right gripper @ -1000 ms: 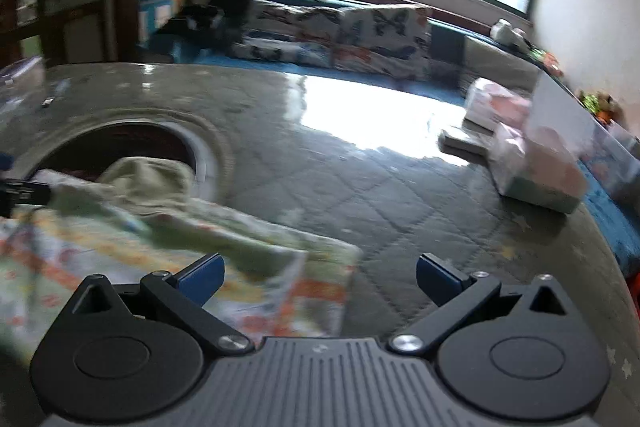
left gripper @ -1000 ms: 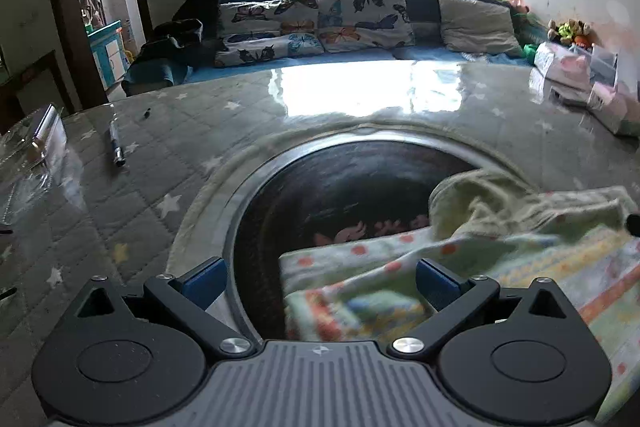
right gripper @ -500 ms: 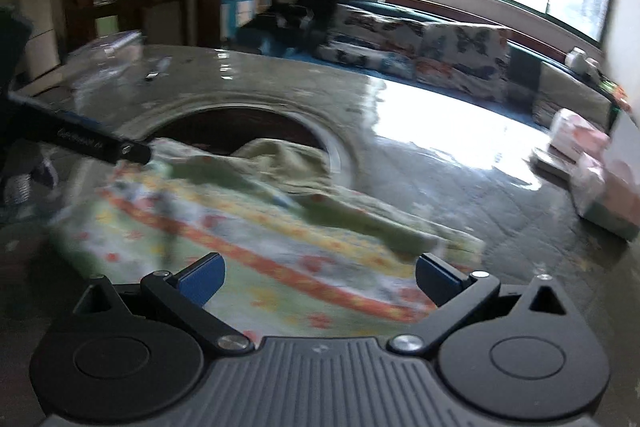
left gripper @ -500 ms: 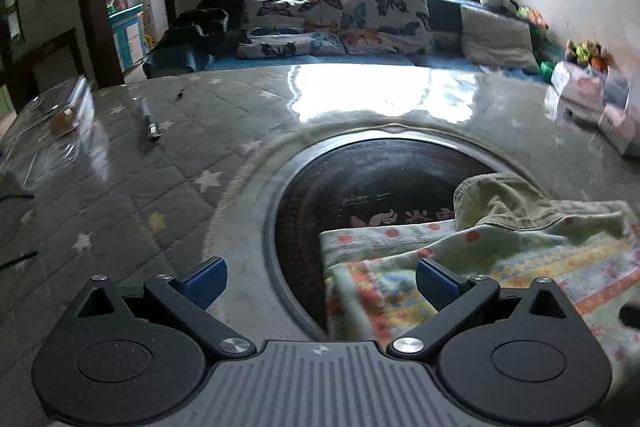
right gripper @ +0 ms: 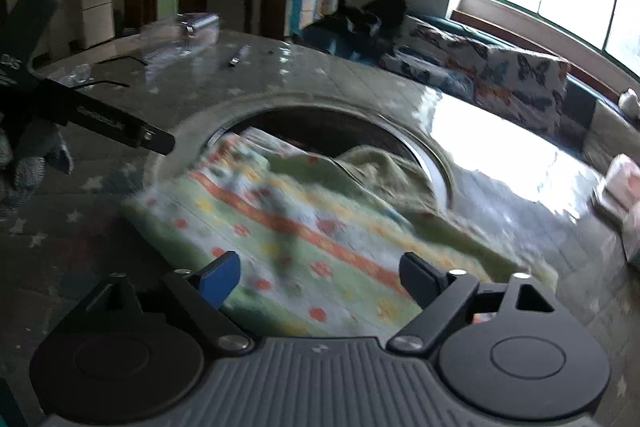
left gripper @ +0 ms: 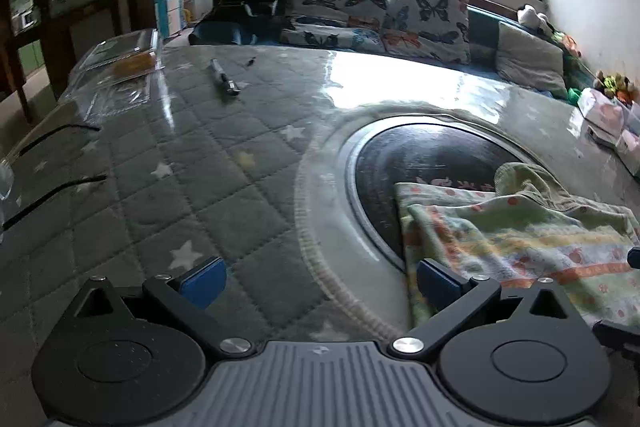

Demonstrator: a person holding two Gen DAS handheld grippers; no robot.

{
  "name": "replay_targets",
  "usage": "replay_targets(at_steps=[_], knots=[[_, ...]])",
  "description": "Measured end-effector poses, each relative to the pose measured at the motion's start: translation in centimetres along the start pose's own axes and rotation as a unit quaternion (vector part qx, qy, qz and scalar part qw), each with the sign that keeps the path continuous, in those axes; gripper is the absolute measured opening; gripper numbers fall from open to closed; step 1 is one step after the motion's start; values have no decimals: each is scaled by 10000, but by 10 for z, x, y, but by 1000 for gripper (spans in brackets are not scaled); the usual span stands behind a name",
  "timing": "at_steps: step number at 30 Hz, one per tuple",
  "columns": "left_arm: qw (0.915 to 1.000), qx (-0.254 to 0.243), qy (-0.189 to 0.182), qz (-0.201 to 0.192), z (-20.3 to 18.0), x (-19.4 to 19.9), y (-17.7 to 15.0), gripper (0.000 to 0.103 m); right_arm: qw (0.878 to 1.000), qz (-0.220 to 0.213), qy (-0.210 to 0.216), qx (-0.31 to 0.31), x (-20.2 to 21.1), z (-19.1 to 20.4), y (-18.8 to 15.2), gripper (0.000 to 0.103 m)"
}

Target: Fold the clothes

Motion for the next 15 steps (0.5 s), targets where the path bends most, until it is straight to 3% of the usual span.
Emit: replay_targets(at_steps=[6, 10, 15], knots=[[9997, 246, 12, -5, 12, 5, 3, 103, 9961, -89, 533, 704, -6, 45, 23, 64], [9990, 441, -95, 62, 16, 7, 5, 103, 9881, -143, 865, 1263, -14, 83, 35, 58], [9970, 687, -290, 226, 17, 7, 3, 103, 9800, -129, 937, 1749, -27, 113, 44, 52]])
Point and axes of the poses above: each gripper's, at about its wrist camera, not at the fingertips, and x roughly against the way its jaws point, z to its left, y to its top, the point moved 9 cm from there along -x, roughly the way its jaws point, and after that the axes turned 13 degrees about x, right-handed, at the moved point
